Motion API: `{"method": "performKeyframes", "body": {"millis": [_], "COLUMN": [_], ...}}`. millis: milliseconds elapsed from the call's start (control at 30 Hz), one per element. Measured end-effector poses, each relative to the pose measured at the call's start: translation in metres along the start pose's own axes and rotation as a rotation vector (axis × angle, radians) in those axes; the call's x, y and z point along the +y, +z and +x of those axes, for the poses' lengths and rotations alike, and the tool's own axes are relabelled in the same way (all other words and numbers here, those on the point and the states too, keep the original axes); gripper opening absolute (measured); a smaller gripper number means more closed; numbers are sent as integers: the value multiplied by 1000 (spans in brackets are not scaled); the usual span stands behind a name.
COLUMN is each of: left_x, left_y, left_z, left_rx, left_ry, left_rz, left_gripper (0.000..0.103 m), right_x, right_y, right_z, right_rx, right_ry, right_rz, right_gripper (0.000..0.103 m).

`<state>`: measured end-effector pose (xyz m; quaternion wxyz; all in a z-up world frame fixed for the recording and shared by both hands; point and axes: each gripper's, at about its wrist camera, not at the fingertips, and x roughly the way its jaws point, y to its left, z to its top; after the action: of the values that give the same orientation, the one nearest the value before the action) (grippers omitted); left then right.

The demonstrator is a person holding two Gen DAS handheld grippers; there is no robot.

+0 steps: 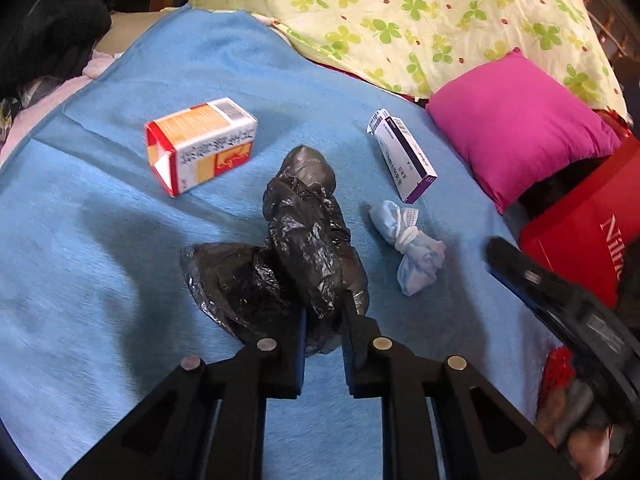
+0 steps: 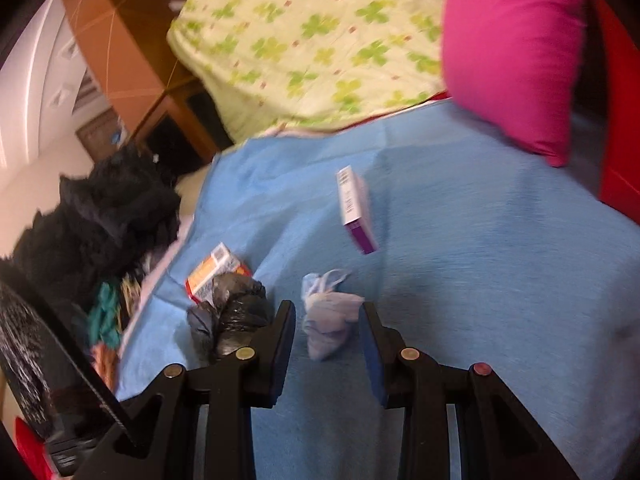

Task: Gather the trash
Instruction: 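Grasp the black plastic bag with the left tool while the right tool grasps the light-blue face mask, then lift the black plastic bag with the left tool while the right tool lifts the face mask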

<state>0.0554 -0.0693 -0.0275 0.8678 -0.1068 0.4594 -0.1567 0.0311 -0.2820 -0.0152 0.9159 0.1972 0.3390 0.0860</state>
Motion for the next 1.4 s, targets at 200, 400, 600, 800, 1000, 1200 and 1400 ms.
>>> {"method": "performKeyframes", "body": {"millis": [200, 400, 600, 800, 1000, 1200, 1400], "left_x": [20, 34, 38, 38, 26, 24, 12], "left_y": [-4, 5, 6, 6, 3, 6, 3], "left_z": [-13, -12, -11, -15, -1, 16, 8], "left_rx": [6, 23, 34, -11, -10, -10, -53], "left_ry": [-8, -27, -39, -26, 21, 50, 53], "left_rz": [9, 6, 6, -4, 10, -11, 39], "left_gripper": [14, 14, 17, 61, 63, 32, 20], "right_x": [5, 1, 6, 14, 14, 11, 5], "right_y": [3, -1, -3, -7, -12, -15, -17], "right_z": [41, 64, 52, 25, -2, -27, -50], "right_rx": [70, 125, 105, 70, 47, 18, -9], "right_ry": [-33, -34, -14, -14, -40, -35, -32], "right_rz": [-22, -1, -5, -11, 3, 1, 17], "right_gripper": [36, 36, 28, 28, 28, 28, 28]}}
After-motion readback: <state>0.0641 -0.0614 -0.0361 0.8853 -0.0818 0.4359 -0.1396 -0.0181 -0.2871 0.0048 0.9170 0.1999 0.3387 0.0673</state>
